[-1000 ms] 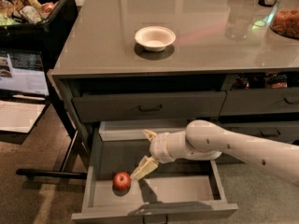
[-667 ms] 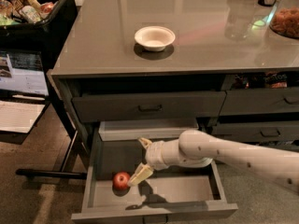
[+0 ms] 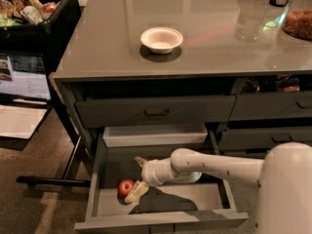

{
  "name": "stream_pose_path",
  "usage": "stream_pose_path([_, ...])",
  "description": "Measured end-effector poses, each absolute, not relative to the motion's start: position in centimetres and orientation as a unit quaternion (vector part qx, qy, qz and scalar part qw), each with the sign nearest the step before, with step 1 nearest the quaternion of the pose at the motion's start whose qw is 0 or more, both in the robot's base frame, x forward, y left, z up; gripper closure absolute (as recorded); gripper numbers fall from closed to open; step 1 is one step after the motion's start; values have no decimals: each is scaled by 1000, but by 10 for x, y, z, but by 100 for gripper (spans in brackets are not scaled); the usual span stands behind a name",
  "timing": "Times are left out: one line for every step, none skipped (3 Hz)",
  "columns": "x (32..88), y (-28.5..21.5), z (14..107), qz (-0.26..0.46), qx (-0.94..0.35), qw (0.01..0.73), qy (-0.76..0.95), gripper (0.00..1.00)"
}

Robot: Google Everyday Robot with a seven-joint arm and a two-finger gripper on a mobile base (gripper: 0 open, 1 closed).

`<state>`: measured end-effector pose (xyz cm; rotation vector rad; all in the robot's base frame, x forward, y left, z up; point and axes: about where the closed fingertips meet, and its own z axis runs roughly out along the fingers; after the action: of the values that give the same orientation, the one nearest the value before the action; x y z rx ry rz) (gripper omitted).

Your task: Pick apple from middle drawer and place on counter

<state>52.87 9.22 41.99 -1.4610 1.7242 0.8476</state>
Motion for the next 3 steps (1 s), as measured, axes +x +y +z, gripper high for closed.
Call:
stream_pose_path([528,108,385,337,-567,342,670,0])
stream_pose_path([526,112,365,335,-568,333,674,17])
stream_pose_path([520,111,358,332,-563,338,677,42])
